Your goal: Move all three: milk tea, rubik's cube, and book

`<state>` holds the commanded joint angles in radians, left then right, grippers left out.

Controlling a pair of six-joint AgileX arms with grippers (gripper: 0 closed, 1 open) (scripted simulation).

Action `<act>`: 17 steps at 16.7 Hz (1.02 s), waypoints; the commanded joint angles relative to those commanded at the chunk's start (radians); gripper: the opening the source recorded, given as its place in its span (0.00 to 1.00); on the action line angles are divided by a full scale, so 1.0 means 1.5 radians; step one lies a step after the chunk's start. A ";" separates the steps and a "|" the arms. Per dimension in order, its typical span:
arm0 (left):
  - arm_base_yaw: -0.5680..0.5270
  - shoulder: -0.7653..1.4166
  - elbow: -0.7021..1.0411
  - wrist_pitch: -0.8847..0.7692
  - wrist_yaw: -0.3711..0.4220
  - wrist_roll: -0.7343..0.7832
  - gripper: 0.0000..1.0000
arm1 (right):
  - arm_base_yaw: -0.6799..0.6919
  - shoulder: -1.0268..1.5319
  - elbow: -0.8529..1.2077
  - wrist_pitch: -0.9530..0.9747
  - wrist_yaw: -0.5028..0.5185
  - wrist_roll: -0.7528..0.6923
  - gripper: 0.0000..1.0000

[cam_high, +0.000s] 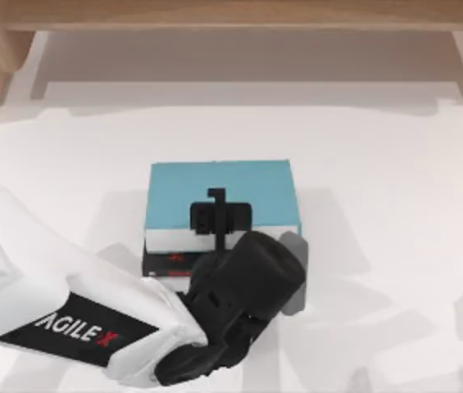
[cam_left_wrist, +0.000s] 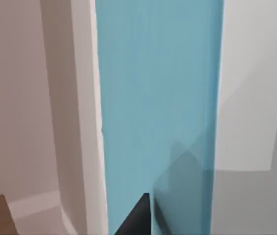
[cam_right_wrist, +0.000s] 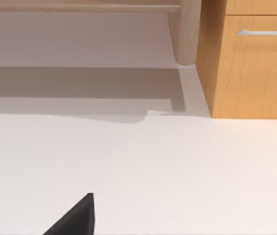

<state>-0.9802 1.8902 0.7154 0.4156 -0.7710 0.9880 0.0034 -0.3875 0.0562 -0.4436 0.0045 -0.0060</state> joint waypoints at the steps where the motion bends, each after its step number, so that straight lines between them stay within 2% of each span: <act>1: 0.000 0.000 0.000 0.000 0.000 0.000 0.00 | 0.000 0.000 0.000 0.000 0.000 0.000 1.00; 14: 0.000 0.000 0.000 0.000 0.000 0.000 0.98 | 0.000 0.000 0.000 0.000 0.000 0.000 1.00; 17: 0.000 0.000 0.000 0.000 0.000 0.000 1.00 | 0.000 0.000 0.000 0.000 0.000 0.000 1.00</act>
<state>-0.9802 1.8902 0.7154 0.4156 -0.7710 0.9880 0.0034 -0.3875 0.0562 -0.4436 0.0045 -0.0060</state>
